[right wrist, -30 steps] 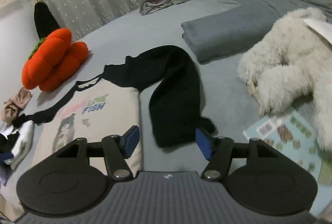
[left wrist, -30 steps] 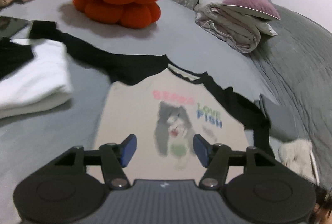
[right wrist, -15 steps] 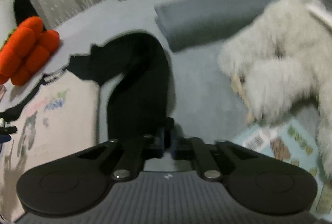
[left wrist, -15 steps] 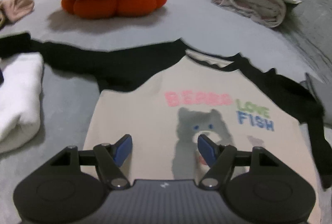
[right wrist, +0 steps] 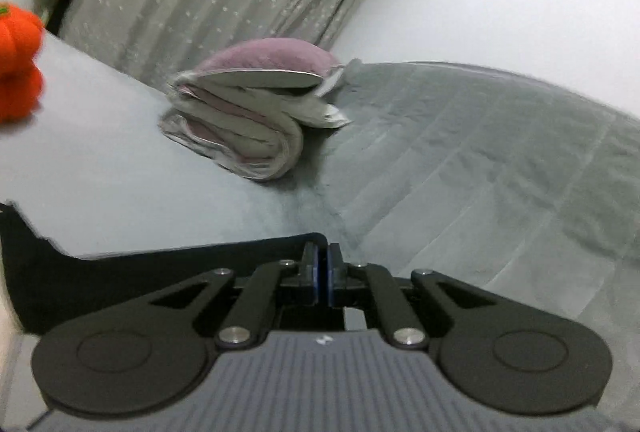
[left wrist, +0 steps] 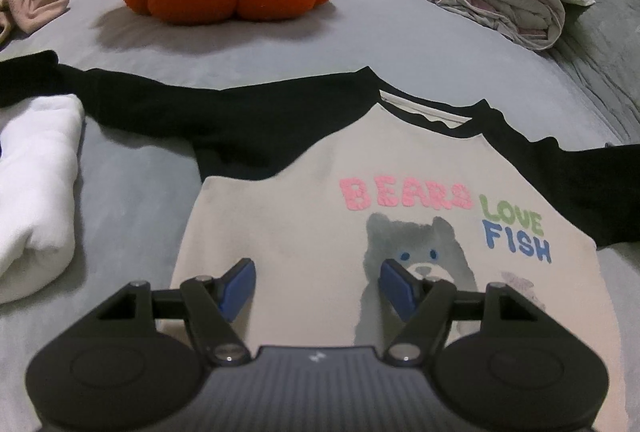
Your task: Fold clothes
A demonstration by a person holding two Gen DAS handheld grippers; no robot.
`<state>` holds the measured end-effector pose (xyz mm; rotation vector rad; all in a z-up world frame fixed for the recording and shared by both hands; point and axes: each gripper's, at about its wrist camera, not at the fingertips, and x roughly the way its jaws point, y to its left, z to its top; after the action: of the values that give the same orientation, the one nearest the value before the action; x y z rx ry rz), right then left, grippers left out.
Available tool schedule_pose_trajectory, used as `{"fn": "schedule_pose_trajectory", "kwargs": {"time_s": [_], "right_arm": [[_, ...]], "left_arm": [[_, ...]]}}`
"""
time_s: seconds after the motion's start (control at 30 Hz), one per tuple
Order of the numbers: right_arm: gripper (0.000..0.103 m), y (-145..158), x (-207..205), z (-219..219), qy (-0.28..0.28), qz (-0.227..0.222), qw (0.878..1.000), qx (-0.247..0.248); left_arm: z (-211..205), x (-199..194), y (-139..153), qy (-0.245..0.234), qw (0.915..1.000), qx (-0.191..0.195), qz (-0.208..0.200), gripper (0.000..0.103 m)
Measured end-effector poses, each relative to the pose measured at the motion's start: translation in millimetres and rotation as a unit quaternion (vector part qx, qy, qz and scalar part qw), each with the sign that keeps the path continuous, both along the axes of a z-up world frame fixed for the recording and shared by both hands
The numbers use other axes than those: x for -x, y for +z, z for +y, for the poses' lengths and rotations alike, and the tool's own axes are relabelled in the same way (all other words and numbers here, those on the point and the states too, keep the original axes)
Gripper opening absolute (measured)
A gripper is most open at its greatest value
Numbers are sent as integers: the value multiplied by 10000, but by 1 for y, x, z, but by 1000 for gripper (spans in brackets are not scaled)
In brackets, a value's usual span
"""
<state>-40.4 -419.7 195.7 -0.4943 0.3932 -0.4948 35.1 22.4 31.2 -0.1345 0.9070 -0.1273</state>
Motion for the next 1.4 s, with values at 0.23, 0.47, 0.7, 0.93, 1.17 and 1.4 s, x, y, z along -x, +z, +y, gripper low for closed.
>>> {"fn": "schedule_pose_trajectory", "kwargs": {"time_s": [0.23,0.47,0.7,0.93,1.17,1.4], "right_arm": [[5,-34,-47,-63,-388,414,9960,-689],[5,-39,-71,-91,-891,311,9890,-1136],[4,-76,-92,-122,-1610,804,9749,-1307],[4,-93,-88,-140,-1989,655,9651,-1572],[26,-104,-90,-117,-1818,971,9695,-1328],[52,-68,-81,-45,-822,289,9812,-1720]], "left_arm": [[-5,-6,0,0,9999,-125,-99,71],[0,-18,1,229,9995,-60,-201,71],[1,-29,1,302,9990,-125,-303,71],[31,-41,3,643,9968,449,-167,70],[51,-35,23,817,9934,613,-512,71],[136,-31,48,1893,9748,915,-741,71]]}}
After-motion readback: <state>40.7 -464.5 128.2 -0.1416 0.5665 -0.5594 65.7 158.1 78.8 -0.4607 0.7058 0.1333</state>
